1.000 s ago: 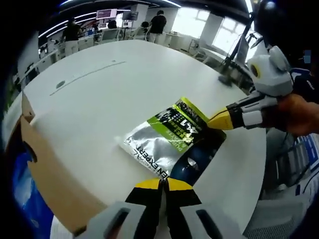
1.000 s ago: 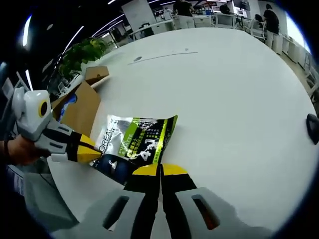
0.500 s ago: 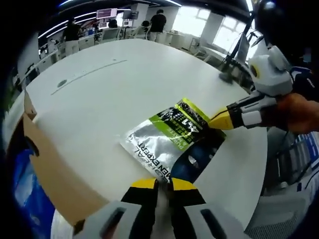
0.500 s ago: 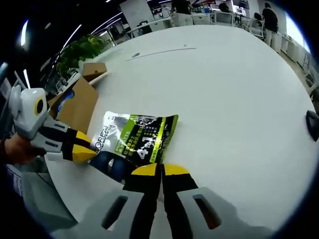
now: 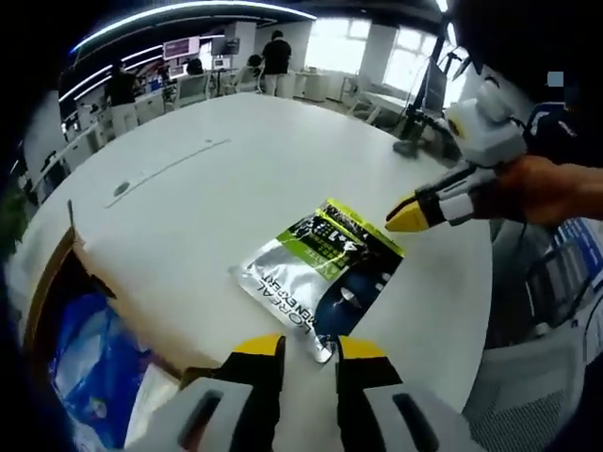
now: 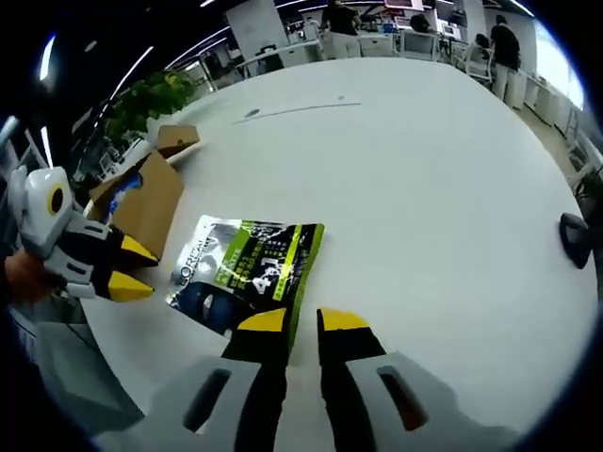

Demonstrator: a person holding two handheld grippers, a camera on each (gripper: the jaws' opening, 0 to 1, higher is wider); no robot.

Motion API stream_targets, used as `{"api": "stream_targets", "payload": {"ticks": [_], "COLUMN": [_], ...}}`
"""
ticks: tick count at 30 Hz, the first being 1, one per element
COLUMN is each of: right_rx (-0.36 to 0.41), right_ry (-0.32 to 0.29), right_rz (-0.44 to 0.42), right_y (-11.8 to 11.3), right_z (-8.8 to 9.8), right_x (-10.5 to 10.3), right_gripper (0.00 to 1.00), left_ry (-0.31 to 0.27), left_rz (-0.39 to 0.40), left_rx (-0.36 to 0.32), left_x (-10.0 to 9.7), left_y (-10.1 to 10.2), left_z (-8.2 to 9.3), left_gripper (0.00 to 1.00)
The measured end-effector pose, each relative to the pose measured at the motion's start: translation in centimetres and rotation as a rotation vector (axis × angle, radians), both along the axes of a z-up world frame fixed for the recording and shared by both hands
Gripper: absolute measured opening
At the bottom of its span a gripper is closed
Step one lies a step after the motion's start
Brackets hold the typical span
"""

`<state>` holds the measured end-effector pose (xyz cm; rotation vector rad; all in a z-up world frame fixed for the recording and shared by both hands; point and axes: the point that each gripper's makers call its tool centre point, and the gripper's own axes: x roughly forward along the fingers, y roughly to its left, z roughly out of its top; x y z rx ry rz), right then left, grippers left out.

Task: Operate the shoe box by opening the lid, removing the specified soft item, and placing it in the target area until the item is outside and the box remains undamaged.

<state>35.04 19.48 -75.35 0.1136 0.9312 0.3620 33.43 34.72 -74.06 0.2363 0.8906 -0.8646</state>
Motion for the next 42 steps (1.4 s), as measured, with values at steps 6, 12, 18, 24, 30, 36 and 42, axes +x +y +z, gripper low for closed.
{"api": "stream_targets", "payload": {"ticks": [6, 12, 18, 24, 30, 36, 42], "right_rx": [0.082, 0.093, 0.149, 0.157, 0.168, 0.188, 0.196], "right_ry": [-0.068, -0.109, -0.136, -0.157, -0.180, -0.189, -0.187], "right_rz": [-0.026, -0.019, -0.043, 0.009, 0.079, 0.161, 0.233], "right_y": [1.0, 2.0, 3.6, 6.1, 9.4, 13.8, 17.5], "right_z": [2.6, 4.1, 5.5, 6.7, 7.7, 8.3, 8.5], "right_x": [0.1, -0.1, -0.2, -0.5, -0.5, -0.8, -0.9], "right_gripper": [0.15, 0.16, 0.16, 0.16, 0.17, 0.17, 0.17], "left_ry": [-0.010, -0.059, -0.087, -0.137, -0.173, -0.185, -0.179], "left_rz": [0.053, 0.078, 0.094, 0.162, 0.249, 0.351, 0.454], "left_rx": [-0.124, -0.188, -0.232, -0.279, -0.277, -0.265, -0.259], "left_x": [0.1, -0.1, -0.2, -0.1, -0.3, -1.6, -2.4], "left_y": [1.0, 3.1, 5.4, 8.4, 12.6, 17.1, 21.1], "left_z": [2.2, 4.5, 6.1, 8.3, 9.1, 9.5, 9.2], "left_gripper": [0.21, 0.22, 0.23, 0.23, 0.24, 0.24, 0.24]}}
